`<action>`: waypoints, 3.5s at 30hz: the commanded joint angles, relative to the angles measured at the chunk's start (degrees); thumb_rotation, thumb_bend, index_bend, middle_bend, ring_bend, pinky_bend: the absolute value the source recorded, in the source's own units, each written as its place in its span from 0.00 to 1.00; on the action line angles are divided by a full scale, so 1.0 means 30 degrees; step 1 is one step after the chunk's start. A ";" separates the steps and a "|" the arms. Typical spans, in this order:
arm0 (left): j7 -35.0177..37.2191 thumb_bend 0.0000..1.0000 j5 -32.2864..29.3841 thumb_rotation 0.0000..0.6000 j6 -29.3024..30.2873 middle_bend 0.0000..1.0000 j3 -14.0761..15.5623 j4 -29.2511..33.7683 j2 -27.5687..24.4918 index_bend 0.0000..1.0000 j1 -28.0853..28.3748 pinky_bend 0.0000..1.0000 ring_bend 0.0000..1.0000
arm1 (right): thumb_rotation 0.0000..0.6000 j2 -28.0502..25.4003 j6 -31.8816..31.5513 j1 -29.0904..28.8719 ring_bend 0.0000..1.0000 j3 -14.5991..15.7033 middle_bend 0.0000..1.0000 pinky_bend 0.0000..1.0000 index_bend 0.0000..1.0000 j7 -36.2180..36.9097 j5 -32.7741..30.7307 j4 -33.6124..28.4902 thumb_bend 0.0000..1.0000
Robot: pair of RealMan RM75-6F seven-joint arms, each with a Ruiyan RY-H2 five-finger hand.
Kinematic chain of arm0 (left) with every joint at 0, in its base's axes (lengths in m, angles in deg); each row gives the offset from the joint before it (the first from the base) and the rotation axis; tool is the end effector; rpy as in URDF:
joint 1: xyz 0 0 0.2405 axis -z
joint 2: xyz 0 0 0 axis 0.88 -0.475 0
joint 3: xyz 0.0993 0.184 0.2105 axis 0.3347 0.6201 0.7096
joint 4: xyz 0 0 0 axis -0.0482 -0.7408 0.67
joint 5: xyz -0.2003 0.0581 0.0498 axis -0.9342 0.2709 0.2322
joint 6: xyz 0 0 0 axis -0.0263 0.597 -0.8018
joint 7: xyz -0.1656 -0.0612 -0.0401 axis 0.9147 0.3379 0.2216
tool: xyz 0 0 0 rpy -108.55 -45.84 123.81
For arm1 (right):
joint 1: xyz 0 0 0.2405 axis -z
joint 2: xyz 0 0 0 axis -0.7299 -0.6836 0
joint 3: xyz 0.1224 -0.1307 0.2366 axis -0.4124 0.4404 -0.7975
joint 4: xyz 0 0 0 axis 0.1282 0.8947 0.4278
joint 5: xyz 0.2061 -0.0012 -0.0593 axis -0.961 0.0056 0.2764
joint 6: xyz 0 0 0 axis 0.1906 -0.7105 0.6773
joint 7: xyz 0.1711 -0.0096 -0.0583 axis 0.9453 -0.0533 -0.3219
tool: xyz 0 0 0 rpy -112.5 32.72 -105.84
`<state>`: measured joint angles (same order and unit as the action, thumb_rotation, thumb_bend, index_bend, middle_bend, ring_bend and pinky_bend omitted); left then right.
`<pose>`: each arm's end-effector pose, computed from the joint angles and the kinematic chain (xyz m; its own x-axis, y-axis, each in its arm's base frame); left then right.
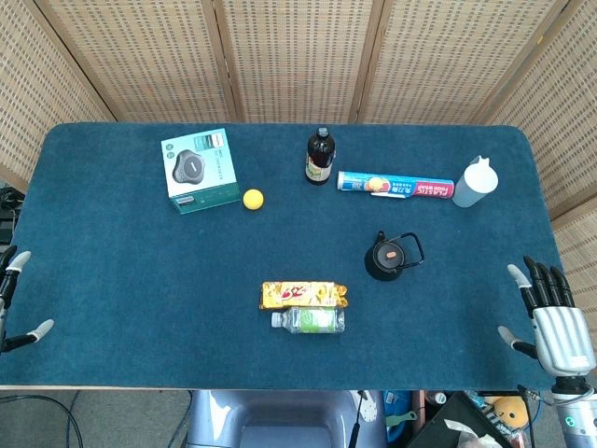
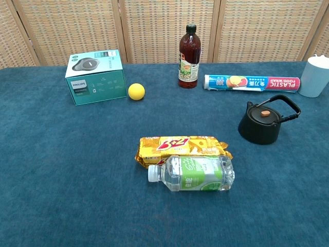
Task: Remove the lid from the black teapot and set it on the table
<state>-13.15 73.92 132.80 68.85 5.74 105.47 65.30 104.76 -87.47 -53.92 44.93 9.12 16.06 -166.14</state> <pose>-0.3446 0.2147 0.2001 0.4217 -0.0488 0.9054 0.9067 0.0093 -0.4217 -0.3487 -0.2261 0.1688 0.4375 0.0815 0.8955 -0.8945 -0.0627 0.4427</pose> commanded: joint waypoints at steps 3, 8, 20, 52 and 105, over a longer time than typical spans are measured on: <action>0.0062 0.07 -0.0055 1.00 -0.0031 0.00 -0.0031 -0.0058 0.0003 0.00 0.0005 0.00 0.00 | 1.00 0.0083 0.0176 0.0039 0.00 -0.0092 0.00 0.00 0.00 -0.0111 0.0111 0.0039 0.00; -0.0098 0.07 -0.0115 1.00 -0.0134 0.00 -0.0075 -0.0193 0.0154 0.00 0.0077 0.00 0.00 | 1.00 0.0008 0.1680 -0.0738 0.00 -0.0290 0.00 0.00 0.00 -0.0031 0.0230 -0.0156 0.00; -0.0221 0.07 -0.0993 1.00 -0.0908 0.00 -0.0457 -0.0764 0.0600 0.00 0.0485 0.00 0.00 | 1.00 -0.0610 0.9042 -0.6434 0.00 -0.2793 0.00 0.00 0.29 0.0850 -0.0753 -0.2422 0.37; -0.0427 0.07 -0.1523 1.00 -0.1488 0.00 -0.0568 -0.0732 0.0656 0.00 0.0759 0.00 0.00 | 1.00 0.5280 1.3757 -1.0759 0.00 -0.3629 0.00 0.00 0.46 -0.4291 -0.7392 0.3458 0.58; -0.0383 0.07 -0.1588 1.00 -0.1475 0.00 -0.0546 -0.0714 0.0633 0.00 0.0784 0.00 0.00 | 1.00 0.6597 1.3078 -1.0751 0.00 -0.3105 0.00 0.00 0.62 -0.3930 -0.6697 0.5650 0.54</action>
<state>-14.30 69.15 128.37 67.21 3.60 107.37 67.66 124.71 -48.04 -86.26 35.70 -2.88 -4.24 -148.98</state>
